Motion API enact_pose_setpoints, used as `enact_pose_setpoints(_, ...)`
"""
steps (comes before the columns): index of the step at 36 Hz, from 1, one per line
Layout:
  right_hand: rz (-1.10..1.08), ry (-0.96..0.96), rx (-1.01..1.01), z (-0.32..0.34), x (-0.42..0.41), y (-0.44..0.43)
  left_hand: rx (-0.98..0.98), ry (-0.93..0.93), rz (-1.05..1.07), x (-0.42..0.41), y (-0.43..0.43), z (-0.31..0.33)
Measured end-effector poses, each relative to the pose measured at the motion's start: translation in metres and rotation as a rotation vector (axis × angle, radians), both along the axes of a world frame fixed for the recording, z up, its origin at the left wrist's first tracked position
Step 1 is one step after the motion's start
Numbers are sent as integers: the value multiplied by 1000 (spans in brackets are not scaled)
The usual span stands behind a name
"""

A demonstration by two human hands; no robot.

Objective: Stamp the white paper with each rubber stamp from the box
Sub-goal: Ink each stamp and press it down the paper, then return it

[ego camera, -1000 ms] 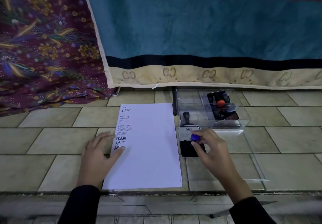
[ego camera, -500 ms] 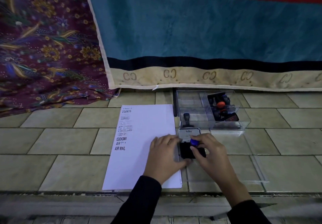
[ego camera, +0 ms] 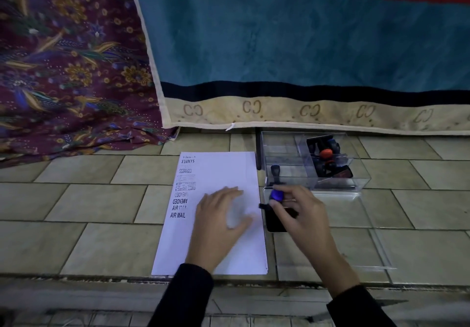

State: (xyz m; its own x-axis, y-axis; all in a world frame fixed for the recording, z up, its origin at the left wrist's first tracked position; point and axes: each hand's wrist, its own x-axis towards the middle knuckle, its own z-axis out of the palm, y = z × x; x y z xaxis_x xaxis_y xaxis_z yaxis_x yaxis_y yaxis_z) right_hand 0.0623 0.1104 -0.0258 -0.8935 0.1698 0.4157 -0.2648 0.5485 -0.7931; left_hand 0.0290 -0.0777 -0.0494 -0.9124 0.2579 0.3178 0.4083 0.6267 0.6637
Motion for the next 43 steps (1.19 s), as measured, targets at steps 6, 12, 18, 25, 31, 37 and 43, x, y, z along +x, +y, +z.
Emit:
enact_pose_setpoints(6, 236, -127, -106, 8, -25, -68, -77, 26, 299, -14, -101, -9)
enact_pose_setpoints(12, 387, -151, 54, 2, -40, -127, -271, -51, 402, -16, -134, -29)
enact_pose_setpoints(18, 416, -173, 140, -3, -48, -152, -268, -49, 404, -14, -134, -34)
enact_pose_setpoints(25, 434, -203, 224, -8, -49, -162, -246, -29, 413, -14, -134, -34)
enact_pose_setpoints(31, 444, -163, 301, -12, -48, -165, -232, -34, 418, -14, -132, -33)
enact_pose_setpoints(37, 415, -165, 253, -13, -52, -164, -238, -46, 414, -15, -133, -32)
enact_pose_setpoints(43, 211, -142, -126, -1, -55, -129, -235, -63, 407, -14, -134, -31)
